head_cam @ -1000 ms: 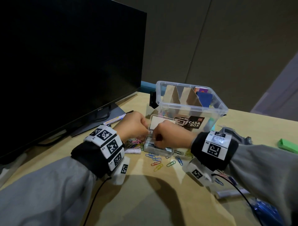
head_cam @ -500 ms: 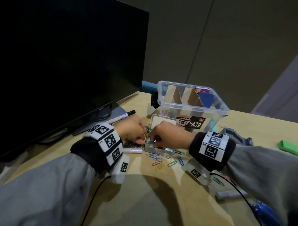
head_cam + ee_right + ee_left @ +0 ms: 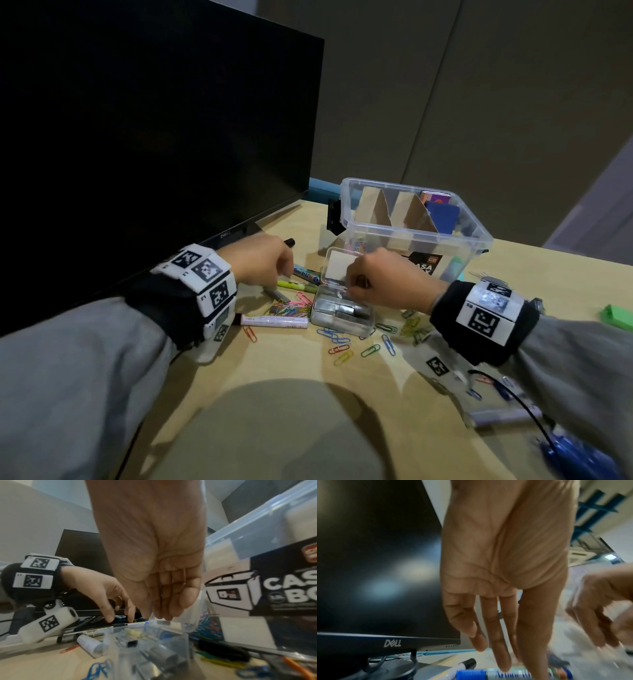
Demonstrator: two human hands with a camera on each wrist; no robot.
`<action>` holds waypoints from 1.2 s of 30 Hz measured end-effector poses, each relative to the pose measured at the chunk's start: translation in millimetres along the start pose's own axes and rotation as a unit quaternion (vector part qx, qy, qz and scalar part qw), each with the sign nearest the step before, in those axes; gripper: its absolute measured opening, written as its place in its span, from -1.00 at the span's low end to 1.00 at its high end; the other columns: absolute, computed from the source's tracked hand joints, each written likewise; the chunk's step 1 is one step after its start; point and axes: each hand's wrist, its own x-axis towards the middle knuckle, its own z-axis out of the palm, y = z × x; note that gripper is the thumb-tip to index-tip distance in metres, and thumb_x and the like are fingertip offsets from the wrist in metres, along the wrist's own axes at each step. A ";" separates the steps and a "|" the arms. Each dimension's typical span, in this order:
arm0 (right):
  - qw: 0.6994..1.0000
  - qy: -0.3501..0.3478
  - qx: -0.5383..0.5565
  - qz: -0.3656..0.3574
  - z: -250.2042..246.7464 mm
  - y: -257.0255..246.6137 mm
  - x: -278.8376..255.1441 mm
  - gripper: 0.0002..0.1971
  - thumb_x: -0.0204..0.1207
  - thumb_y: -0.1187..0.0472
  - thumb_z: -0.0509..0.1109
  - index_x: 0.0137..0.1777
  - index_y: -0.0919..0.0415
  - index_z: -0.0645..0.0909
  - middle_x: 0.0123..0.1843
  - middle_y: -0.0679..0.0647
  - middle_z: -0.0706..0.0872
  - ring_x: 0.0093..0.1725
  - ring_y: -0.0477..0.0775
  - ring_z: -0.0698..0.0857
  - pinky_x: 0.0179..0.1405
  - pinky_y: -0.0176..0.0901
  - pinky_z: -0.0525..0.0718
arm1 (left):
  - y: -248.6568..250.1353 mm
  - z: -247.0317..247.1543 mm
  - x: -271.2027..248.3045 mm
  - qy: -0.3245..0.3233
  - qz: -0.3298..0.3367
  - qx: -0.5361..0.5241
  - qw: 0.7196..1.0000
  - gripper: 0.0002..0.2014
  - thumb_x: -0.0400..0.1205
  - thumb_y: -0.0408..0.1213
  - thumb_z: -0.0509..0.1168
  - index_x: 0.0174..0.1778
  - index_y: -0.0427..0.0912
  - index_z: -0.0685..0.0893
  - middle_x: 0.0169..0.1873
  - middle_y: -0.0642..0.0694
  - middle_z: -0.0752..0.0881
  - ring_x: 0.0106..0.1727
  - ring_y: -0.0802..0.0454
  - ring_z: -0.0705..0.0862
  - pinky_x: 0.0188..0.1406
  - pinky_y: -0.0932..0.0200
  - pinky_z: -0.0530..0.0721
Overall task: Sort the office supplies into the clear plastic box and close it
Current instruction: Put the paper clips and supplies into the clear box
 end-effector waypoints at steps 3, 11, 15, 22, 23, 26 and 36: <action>1.000 -0.011 -0.013 0.002 3.3 4.2 -7.6 -0.84 0.59 0.14 0.36 0.04 0.10 0.76 -0.10 -0.01 0.79 -0.13 0.01 0.75 -0.05 -0.10 0.76 | -1.7 6.8 2.2 -0.030 0.018 0.080 0.996 -0.64 0.54 -0.40 0.42 0.20 0.06 0.68 -0.02 0.10 0.57 0.07 0.08 0.56 -0.16 0.24 0.48; 0.999 -0.027 -0.028 -0.007 11.2 10.6 -18.1 -0.83 0.58 0.05 0.36 -0.01 0.08 0.74 -0.08 -0.04 0.72 -0.10 0.02 0.70 -0.06 -0.05 0.73 | -1.4 13.8 7.8 -0.053 0.046 0.156 0.985 -0.78 0.57 -0.40 0.35 0.09 -0.07 0.70 -0.14 0.04 0.63 0.06 0.07 0.52 -0.26 0.20 0.47; 0.999 -0.025 -0.029 -0.006 11.4 11.9 -19.7 -0.83 0.57 0.03 0.36 -0.02 0.06 0.73 -0.08 -0.05 0.71 -0.10 0.02 0.68 -0.07 -0.02 0.72 | -2.8 12.6 8.3 -0.071 0.048 0.150 0.985 -0.84 0.59 -0.32 0.34 0.06 -0.11 0.71 -0.02 -0.01 0.71 0.08 0.03 0.61 -0.19 0.21 0.52; 0.999 0.028 -0.001 -0.021 8.1 10.7 -18.3 -0.84 0.60 0.12 0.32 -0.06 0.12 0.72 -0.15 -0.03 0.70 -0.18 -0.02 0.66 -0.12 -0.06 0.72 | -8.2 -3.1 6.8 -0.066 0.063 0.006 0.996 -0.93 0.68 -0.22 0.28 0.01 -0.04 0.66 -0.09 0.04 0.72 -0.08 0.14 0.66 -0.19 0.31 0.59; 0.999 0.041 0.008 -0.028 8.1 9.2 -17.5 -0.84 0.61 0.12 0.32 -0.05 0.12 0.72 -0.14 -0.03 0.70 -0.19 -0.02 0.66 -0.13 -0.05 0.72 | -7.6 -5.9 5.9 -0.064 0.068 -0.020 0.995 -0.93 0.70 -0.21 0.27 0.02 -0.01 0.66 -0.07 0.04 0.74 -0.09 0.17 0.67 -0.18 0.32 0.58; 0.995 0.083 0.044 -0.039 8.5 1.7 -13.1 -0.80 0.61 0.08 0.32 0.09 0.13 0.70 -0.07 -0.04 0.70 -0.17 -0.05 0.67 -0.11 -0.06 0.74 | -4.1 -12.5 3.6 -0.054 0.080 -0.114 0.989 -0.88 0.72 -0.22 0.27 0.09 -0.05 0.70 -0.08 0.03 0.78 -0.17 0.27 0.68 -0.24 0.41 0.56; 0.976 0.198 0.033 -0.082 0.0 -10.8 -5.8 -0.82 0.52 0.09 0.48 0.04 0.15 0.70 -0.08 0.00 0.68 -0.19 -0.01 0.66 -0.24 -0.03 0.72 | 24.5 -10.1 -3.1 -0.050 0.048 -0.486 0.871 -0.81 0.67 -0.46 0.30 0.17 -0.29 0.51 -0.26 -0.21 0.80 -0.36 0.10 0.74 -0.36 0.34 0.70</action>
